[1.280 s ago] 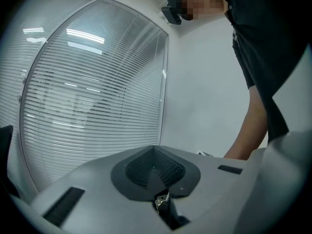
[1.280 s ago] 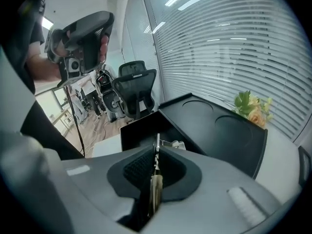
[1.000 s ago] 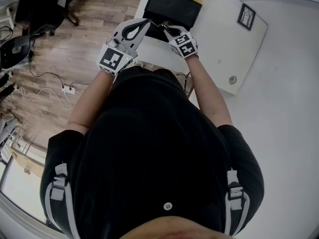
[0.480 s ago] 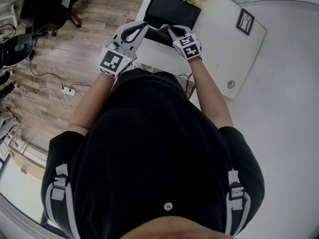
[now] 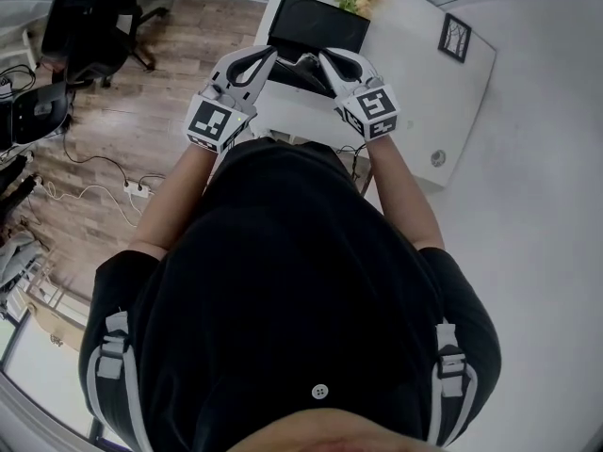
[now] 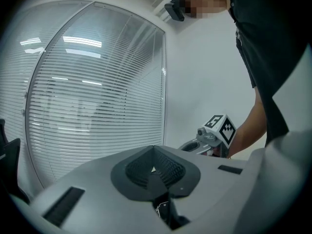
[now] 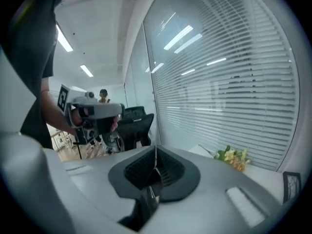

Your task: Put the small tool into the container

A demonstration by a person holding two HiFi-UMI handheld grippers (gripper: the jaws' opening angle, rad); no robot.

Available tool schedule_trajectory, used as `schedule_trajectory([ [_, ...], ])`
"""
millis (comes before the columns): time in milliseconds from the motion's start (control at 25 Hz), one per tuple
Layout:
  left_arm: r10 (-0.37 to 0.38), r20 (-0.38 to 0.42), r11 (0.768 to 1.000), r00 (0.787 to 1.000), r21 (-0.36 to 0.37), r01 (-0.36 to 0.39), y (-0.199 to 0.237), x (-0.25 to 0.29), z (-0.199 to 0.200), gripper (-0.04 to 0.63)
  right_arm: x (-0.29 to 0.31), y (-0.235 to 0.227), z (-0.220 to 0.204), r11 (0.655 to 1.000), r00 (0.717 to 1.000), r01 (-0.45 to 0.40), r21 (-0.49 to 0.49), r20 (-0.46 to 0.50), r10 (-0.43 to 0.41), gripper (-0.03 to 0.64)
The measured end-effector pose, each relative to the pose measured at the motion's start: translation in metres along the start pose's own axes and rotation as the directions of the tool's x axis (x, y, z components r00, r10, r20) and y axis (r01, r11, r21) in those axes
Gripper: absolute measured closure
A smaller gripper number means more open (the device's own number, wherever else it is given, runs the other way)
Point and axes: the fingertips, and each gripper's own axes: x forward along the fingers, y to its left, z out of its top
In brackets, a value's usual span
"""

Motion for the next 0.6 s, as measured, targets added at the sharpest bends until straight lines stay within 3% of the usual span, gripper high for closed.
schedule_trajectory([
  [240,-0.028,0.017,0.999,0.999,0.025,0.028,-0.005,0.009,0.019,0.588,-0.028,0.014,0.065,1.0,0.987,0.019,-0.024,0.162,-0.015,0.604],
  [600,-0.085,0.06,0.996,0.995,0.044,0.083,-0.017,0.017,0.052,0.588,-0.063,0.025,0.12,0.996,0.957,0.067,-0.061,0.287,-0.047,0.604],
])
